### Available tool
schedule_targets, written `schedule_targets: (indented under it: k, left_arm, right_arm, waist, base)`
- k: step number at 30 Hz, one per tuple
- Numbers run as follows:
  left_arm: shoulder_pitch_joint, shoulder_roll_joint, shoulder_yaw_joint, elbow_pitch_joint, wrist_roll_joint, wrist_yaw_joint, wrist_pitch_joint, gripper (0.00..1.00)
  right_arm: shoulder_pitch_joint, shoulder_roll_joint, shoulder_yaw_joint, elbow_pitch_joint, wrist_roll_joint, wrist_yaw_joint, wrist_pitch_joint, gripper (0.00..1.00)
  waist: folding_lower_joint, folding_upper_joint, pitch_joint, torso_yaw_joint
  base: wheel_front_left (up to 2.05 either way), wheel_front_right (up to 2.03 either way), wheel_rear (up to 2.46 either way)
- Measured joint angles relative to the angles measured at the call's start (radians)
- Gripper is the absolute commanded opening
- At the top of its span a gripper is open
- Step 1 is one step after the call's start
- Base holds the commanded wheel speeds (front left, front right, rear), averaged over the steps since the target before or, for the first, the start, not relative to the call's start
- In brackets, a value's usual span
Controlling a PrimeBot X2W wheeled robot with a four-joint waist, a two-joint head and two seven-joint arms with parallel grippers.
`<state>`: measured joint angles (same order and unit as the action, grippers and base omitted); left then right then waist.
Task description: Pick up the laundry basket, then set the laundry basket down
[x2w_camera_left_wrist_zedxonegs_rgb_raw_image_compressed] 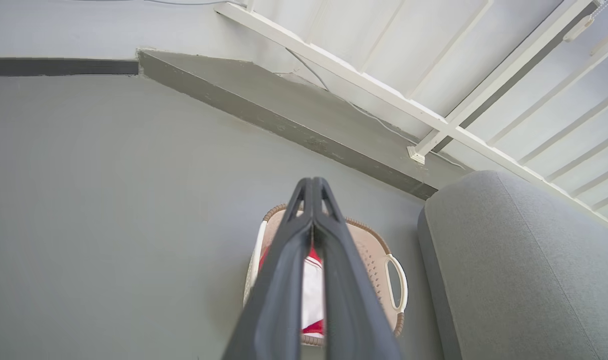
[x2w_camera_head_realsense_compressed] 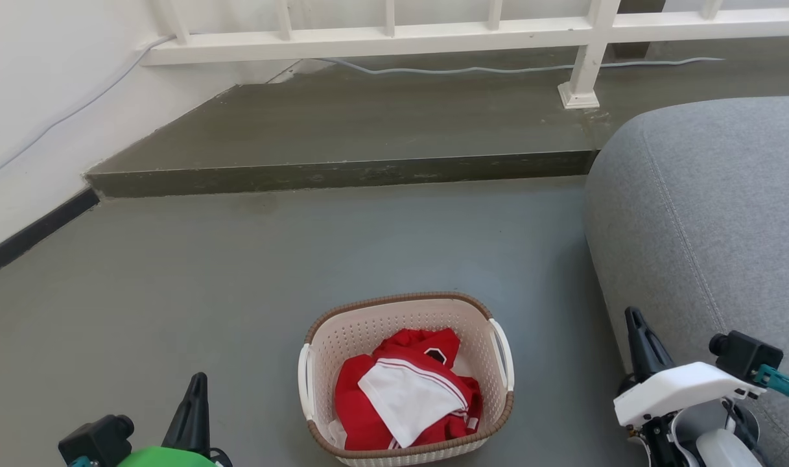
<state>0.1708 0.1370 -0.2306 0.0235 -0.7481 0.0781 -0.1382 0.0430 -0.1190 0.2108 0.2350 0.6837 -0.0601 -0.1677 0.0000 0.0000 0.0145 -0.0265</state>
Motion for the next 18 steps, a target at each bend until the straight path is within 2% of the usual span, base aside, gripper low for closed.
schedule_targets:
  k: [18]
  left_arm:
    - [-0.038, -0.001, 0.045, 0.04, -0.222, -0.038, 0.042, 0.0]
  right_arm:
    - [-0.016, 0.006, -0.067, 0.0, 0.226, 0.037, 0.055, 0.0]
  waist:
    - [0.0, 0.0, -0.002, 0.006]
  base:
    - [0.0, 0.0, 0.0]
